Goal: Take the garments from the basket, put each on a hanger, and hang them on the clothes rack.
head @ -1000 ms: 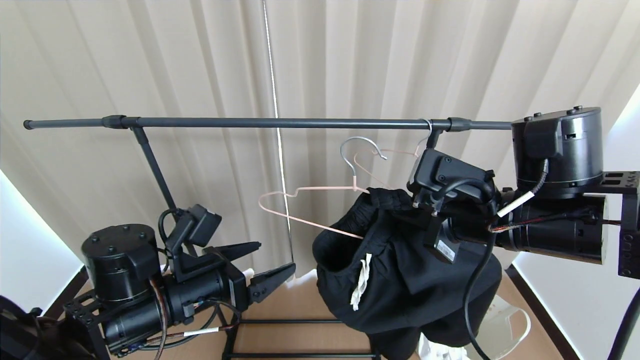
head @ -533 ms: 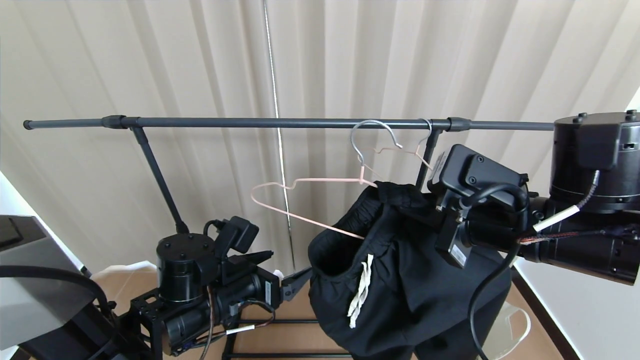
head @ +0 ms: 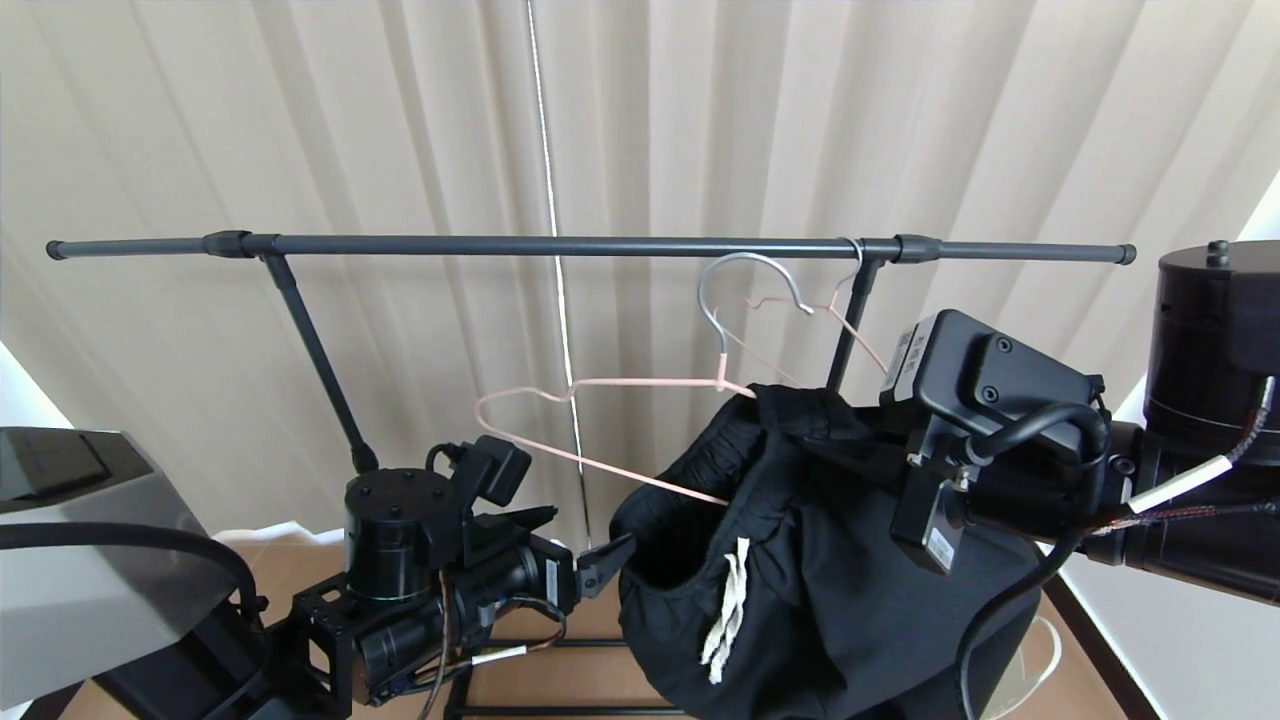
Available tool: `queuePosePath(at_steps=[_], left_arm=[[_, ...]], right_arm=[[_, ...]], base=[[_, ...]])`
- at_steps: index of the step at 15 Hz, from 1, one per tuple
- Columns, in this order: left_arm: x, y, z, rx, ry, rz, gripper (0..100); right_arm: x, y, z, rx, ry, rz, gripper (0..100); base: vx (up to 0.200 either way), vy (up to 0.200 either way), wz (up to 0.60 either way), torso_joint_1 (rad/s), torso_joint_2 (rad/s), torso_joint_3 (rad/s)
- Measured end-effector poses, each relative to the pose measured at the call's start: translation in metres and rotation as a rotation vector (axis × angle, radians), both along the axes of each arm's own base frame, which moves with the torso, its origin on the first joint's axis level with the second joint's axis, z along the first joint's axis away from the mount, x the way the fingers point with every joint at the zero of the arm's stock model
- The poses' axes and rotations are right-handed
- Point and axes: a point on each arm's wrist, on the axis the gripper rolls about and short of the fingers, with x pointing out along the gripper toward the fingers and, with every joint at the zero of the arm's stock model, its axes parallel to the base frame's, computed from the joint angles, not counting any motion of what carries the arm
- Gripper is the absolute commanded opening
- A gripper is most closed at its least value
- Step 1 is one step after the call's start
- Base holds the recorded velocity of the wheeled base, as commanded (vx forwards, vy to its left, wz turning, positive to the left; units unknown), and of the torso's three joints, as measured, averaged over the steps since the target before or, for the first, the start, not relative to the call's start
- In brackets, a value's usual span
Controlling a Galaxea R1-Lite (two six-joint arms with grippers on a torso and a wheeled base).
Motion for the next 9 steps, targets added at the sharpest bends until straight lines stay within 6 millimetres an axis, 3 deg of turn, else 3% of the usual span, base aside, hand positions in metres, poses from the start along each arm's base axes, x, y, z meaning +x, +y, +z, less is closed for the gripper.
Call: queuePosePath(at_steps=[5, 6, 9], left_arm=[[-0.002, -0.007, -0.01, 0.026, 0.017, 0.007, 100], [-0.002, -0.008, -0.011, 0.03, 0.021, 0.005, 0], [-0.006, -0.013, -0.015, 0.041, 0.031, -0.013, 0]], right_arm=[[0.001, 0.001, 0.009, 0.055, -0.045, -0.004, 0], [0.001, 0.001, 0.009, 0.056, -0.046, -0.004, 0], [-0.001, 0.0, 0.008, 0.056, -0.045, -0.004, 0]], base=[[0.0, 0.0, 0.0, 0.0, 0.0, 0.0], [0.0, 0.0, 0.0, 0.0, 0.0, 0.0], [0.0, 0.0, 0.0, 0.0, 0.0, 0.0]])
